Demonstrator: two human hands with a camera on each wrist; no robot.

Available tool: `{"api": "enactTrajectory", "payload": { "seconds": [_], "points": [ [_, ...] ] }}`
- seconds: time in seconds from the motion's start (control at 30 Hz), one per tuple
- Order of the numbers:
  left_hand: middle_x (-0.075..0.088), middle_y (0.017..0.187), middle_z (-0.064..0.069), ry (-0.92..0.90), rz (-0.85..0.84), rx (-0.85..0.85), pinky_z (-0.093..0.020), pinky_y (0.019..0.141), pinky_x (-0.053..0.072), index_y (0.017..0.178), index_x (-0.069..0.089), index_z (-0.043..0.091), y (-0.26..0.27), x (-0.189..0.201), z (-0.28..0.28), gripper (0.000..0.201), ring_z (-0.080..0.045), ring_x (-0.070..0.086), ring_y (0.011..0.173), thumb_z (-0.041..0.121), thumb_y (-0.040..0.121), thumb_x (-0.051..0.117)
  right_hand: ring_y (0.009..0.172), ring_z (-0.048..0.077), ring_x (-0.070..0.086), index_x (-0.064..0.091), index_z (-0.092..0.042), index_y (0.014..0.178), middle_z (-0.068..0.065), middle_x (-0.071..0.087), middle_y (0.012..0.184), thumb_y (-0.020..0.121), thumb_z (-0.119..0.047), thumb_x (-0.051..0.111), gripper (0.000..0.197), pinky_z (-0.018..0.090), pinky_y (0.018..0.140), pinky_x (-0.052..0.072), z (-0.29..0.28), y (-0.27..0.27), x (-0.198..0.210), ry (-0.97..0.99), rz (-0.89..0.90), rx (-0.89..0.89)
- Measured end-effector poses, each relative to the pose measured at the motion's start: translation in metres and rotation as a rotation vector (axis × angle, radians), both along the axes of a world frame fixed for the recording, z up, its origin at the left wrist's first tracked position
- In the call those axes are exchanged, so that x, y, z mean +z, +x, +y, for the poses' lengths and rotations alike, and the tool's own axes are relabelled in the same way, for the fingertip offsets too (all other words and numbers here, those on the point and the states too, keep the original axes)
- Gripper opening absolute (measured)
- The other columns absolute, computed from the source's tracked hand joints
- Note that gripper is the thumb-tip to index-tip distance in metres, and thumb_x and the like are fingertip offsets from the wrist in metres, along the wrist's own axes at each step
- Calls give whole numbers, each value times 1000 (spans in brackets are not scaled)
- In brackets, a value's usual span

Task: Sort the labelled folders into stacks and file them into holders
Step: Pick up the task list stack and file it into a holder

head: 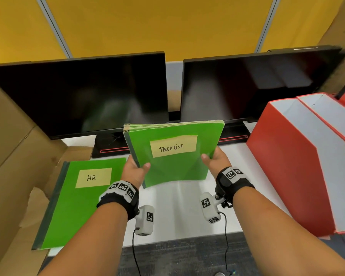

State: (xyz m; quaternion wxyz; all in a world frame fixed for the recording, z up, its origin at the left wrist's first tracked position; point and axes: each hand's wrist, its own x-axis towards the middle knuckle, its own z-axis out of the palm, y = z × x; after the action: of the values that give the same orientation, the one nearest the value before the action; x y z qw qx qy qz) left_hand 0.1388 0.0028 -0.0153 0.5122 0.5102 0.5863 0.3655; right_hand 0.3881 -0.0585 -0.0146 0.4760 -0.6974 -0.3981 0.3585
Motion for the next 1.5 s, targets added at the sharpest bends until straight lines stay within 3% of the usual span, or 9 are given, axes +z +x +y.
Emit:
{"api": "enactTrajectory", "payload": {
  "seconds": [0.13,0.27,0.57,0.73,0.87,1.07,1.23,1.33,1.5],
  "points": [
    [65,120,1,30,-20,-20,-43,104,43,133,46,20,1,11,1,53,-21,59,113,1,87,63,105,16,61,53,-19,126,-2,65,113,90,-5,55,39,32,94,45,-5,2,11,29,2,-18],
    [60,130,5,-16,2,-71,-53,106,40,135,40,32,-9,-2,1,66,-23,54,123,7,80,69,104,21,59,49,-24,123,6,58,118,85,-19,61,40,40,97,47,-10,1,2,-75,-100,3],
    [60,126,0,73,57,-110,-42,105,40,131,43,22,-11,13,-10,42,-21,55,117,13,93,58,96,21,61,54,-14,121,4,65,106,89,-12,59,32,33,91,48,-15,-8,5,-58,-131,-106],
    [42,146,-4,-85,-9,-119,-31,117,16,142,39,15,-16,7,-12,43,-21,35,138,14,100,40,86,19,55,58,-6,118,5,59,98,91,-14,58,28,25,77,42,-15,-3,3,-136,-143,-201],
    [65,108,6,-60,-80,-105,-37,102,38,110,57,25,-16,3,-13,14,-9,58,101,23,97,53,84,22,57,60,-7,116,13,65,106,89,-14,60,28,26,75,44,-19,3,-15,-236,-95,-218],
    [56,129,1,-45,-28,26,-45,107,35,125,51,23,-20,-6,-6,32,-22,49,124,37,98,42,84,24,55,57,-10,111,13,61,102,90,-12,57,21,27,73,41,-26,17,-26,-294,-69,-237],
    [56,134,5,71,-31,21,-43,94,50,136,27,59,-28,-7,-1,62,-20,63,103,12,98,42,88,24,56,57,-11,115,9,61,102,90,-11,57,24,29,77,42,-29,32,-31,-310,-18,-240],
    [39,142,14,54,-76,4,-21,82,50,132,48,46,-22,-4,0,53,-7,58,90,7,99,40,92,24,58,58,-13,113,9,63,106,90,-10,58,24,34,84,46,-25,32,-30,-282,32,-270],
    [59,123,7,-139,-153,-7,-41,109,28,109,67,24,-9,3,-3,19,-14,47,121,24,92,59,91,26,60,59,-14,111,10,64,104,90,-10,59,22,35,84,48,-17,32,-28,-257,67,-269]
  ]
}}
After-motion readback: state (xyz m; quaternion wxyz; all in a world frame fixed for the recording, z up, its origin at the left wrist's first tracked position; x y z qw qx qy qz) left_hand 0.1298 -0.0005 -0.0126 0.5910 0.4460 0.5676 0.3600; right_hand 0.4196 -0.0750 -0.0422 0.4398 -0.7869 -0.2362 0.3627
